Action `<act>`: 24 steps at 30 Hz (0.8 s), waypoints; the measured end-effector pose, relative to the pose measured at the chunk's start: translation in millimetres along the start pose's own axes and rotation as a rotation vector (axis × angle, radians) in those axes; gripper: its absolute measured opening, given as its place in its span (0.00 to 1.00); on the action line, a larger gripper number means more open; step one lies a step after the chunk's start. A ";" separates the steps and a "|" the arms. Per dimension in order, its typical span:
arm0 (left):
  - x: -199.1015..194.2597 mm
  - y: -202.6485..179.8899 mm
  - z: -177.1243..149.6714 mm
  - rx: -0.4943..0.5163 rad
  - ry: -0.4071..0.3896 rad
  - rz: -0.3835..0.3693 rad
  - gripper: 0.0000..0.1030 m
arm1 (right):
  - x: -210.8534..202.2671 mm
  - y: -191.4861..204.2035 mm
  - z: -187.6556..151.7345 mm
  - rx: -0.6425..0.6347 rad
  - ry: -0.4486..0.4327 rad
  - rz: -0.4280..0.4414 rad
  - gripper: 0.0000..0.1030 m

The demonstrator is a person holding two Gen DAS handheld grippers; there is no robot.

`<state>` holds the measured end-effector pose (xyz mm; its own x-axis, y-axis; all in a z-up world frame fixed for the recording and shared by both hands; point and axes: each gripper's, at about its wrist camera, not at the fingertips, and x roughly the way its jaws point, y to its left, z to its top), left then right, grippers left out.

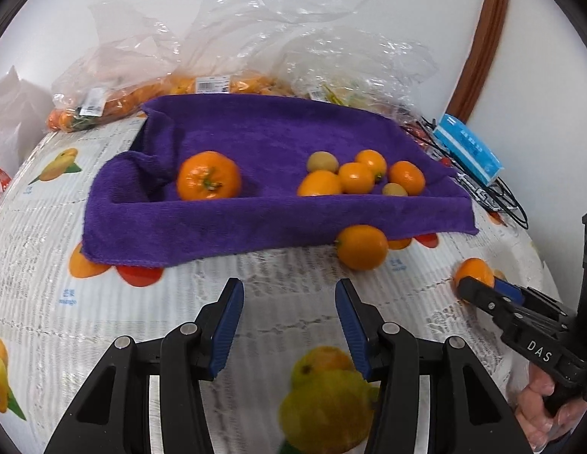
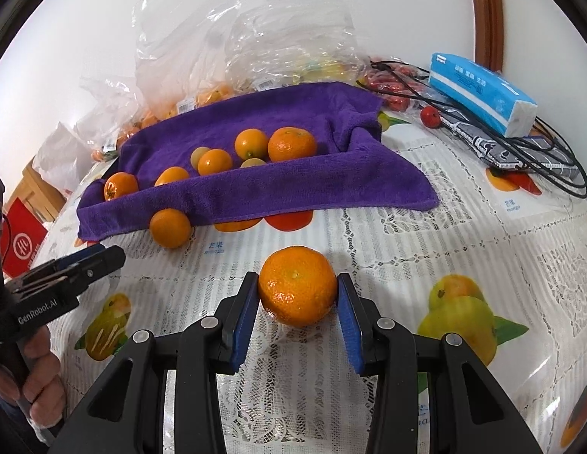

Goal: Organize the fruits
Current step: 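Lift the mandarin with right tool while left tool moves toward an orange on the cloth, then grasp the orange on the cloth with left tool while right holds the mandarin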

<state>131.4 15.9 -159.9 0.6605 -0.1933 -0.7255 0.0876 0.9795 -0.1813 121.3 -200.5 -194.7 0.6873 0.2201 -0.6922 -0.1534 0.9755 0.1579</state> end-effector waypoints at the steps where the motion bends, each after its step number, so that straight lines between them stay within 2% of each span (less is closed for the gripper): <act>1: 0.2 -3.8 -0.1 0.009 0.000 0.005 0.47 | -0.3 -1.1 0.2 0.002 0.000 0.002 0.39; 5: 1.8 -12.1 0.5 0.013 -0.002 -0.012 0.47 | -2.9 -5.6 -0.1 0.003 0.001 0.004 0.40; 12: 9.3 -27.7 4.8 0.026 0.003 -0.029 0.47 | -4.7 -9.9 0.3 -0.030 0.006 -0.044 0.39; 24: 35.1 -49.6 21.4 0.026 0.035 0.023 0.47 | -5.6 -15.4 0.0 -0.001 0.006 -0.008 0.39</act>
<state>166.2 -38.3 -162.1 0.6360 -0.1722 -0.7522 0.0926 0.9848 -0.1471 119.8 -216.8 -193.3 0.6841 0.2127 -0.6977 -0.1491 0.9771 0.1517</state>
